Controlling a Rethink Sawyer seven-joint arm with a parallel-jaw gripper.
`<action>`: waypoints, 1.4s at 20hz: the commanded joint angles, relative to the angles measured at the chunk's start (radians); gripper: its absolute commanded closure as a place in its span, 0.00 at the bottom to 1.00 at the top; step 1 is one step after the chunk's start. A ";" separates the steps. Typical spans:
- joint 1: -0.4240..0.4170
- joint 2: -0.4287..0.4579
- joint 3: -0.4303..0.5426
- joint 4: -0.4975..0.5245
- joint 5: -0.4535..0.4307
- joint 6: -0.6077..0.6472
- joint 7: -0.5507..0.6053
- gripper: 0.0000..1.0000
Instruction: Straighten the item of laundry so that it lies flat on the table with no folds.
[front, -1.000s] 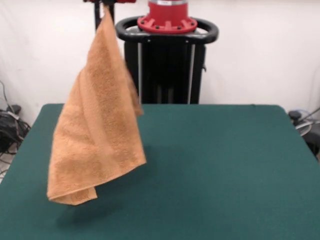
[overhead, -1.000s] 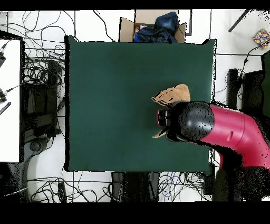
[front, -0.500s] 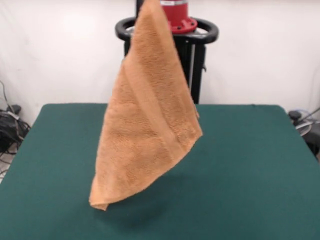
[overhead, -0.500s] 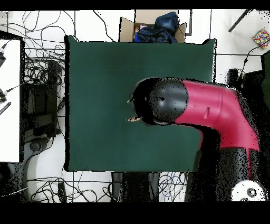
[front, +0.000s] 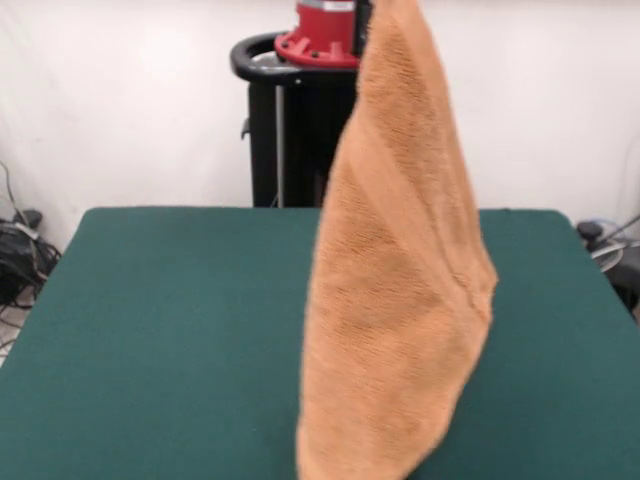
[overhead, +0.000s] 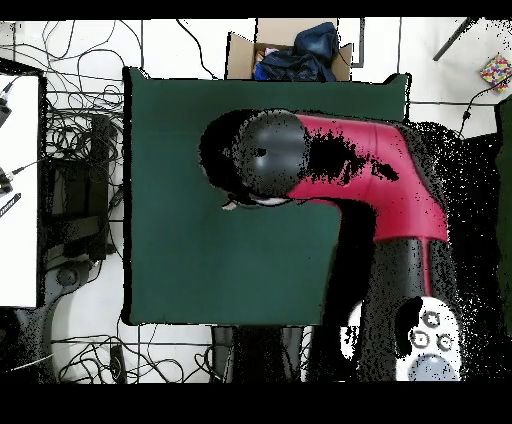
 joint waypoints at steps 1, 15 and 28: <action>0.052 0.074 -0.056 -0.072 0.038 0.094 0.358 1.00; 0.174 -0.097 -0.134 0.219 0.039 -0.039 0.369 1.00; 0.270 -0.130 -0.195 0.285 0.088 -0.062 0.409 1.00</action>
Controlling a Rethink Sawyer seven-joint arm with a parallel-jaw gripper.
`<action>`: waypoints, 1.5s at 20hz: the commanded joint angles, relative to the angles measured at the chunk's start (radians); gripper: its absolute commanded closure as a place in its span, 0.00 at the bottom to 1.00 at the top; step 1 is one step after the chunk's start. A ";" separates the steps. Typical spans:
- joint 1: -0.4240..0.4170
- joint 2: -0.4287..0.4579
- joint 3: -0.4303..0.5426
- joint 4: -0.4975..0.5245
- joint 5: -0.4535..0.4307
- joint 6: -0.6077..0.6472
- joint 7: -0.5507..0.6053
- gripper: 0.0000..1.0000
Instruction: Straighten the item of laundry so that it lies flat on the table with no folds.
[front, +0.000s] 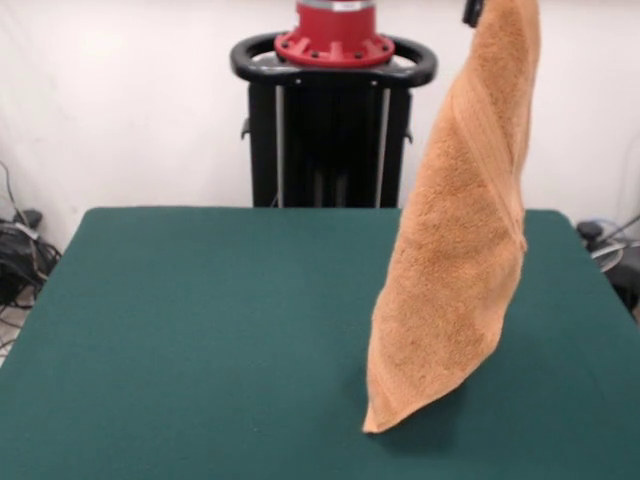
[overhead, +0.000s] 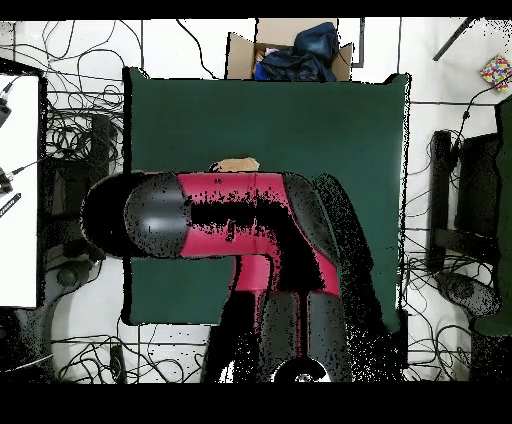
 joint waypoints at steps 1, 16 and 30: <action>0.054 -0.020 -0.062 0.118 0.059 -0.041 0.337 1.00; 0.160 0.028 -0.098 0.057 0.084 -0.026 0.431 1.00; 0.224 0.065 -0.089 0.048 0.102 -0.078 0.525 1.00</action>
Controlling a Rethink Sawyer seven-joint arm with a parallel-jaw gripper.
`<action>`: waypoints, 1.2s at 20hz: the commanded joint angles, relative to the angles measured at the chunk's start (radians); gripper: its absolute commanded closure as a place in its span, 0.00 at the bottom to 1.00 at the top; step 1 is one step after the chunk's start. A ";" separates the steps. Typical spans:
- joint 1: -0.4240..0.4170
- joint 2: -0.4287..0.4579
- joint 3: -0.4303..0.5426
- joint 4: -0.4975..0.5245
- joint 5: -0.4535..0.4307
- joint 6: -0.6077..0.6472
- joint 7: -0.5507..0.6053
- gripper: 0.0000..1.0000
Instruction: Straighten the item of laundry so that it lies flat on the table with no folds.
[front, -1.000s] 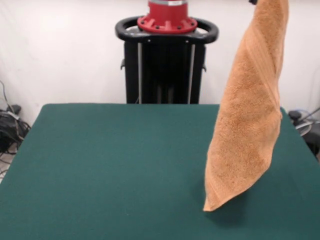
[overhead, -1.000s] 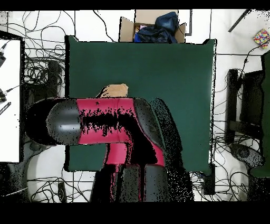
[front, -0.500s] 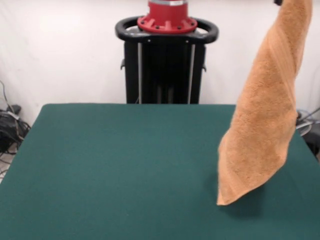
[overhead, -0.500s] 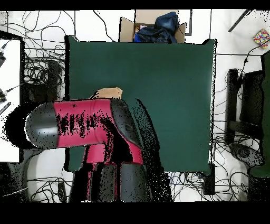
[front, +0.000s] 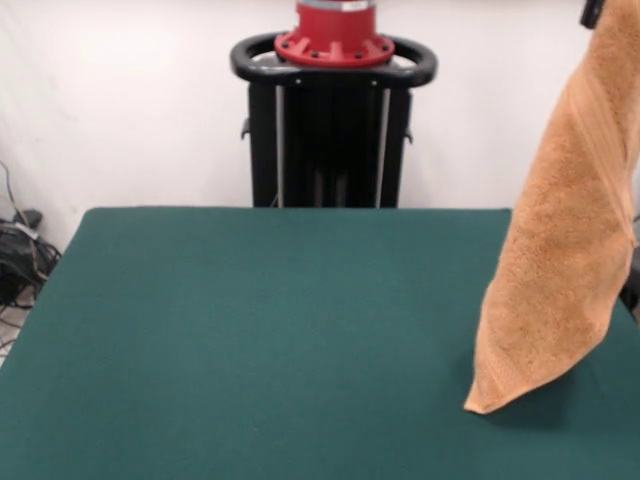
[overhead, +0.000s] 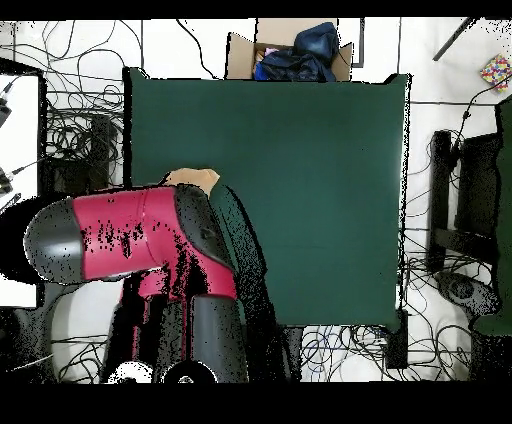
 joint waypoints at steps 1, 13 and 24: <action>0.025 0.039 -0.033 0.043 0.051 -0.070 0.321 1.00; 0.084 0.064 -0.034 0.023 0.068 -0.087 0.396 1.00; 0.160 0.037 -0.045 -0.051 0.102 0.023 0.470 1.00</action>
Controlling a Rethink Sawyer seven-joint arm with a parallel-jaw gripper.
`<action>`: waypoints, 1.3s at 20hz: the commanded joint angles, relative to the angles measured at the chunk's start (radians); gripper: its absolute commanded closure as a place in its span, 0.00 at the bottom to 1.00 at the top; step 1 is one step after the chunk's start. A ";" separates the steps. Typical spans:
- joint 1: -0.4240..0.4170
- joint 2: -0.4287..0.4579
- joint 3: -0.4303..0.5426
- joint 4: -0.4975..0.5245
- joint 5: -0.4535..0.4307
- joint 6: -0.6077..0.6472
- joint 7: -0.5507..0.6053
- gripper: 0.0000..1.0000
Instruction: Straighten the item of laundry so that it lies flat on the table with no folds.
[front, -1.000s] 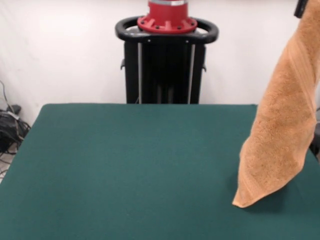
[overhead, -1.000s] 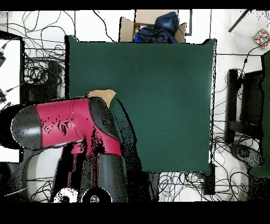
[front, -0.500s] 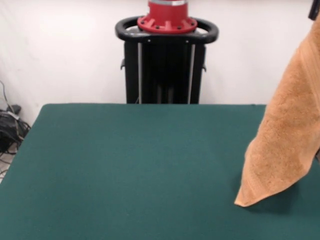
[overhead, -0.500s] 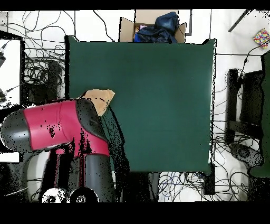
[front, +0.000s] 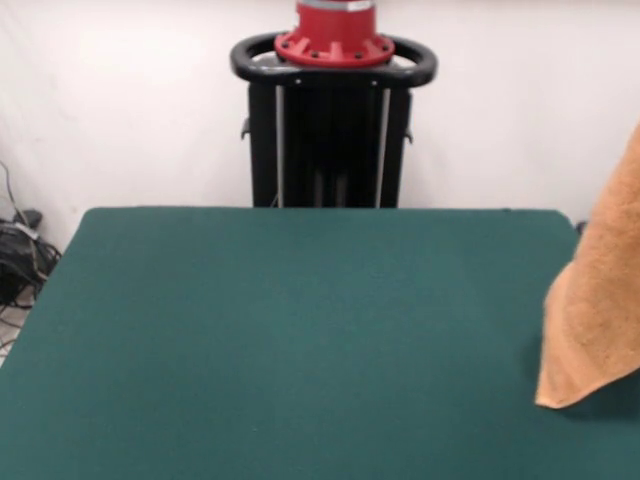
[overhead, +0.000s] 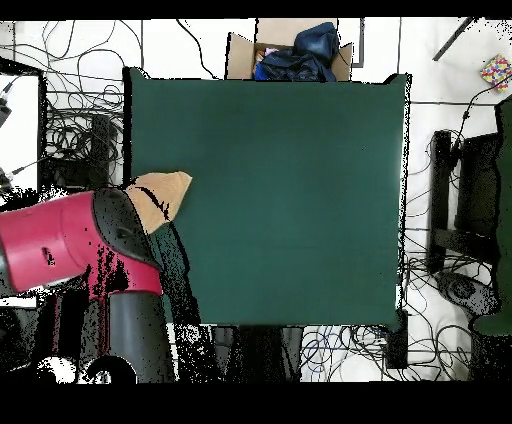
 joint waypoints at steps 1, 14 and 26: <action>0.025 -0.005 -0.046 -0.006 0.053 0.064 0.342 1.00; -0.132 -0.161 -0.072 0.245 0.078 -0.048 0.064 1.00; -0.347 -0.253 -0.015 0.469 0.018 -0.174 -0.158 1.00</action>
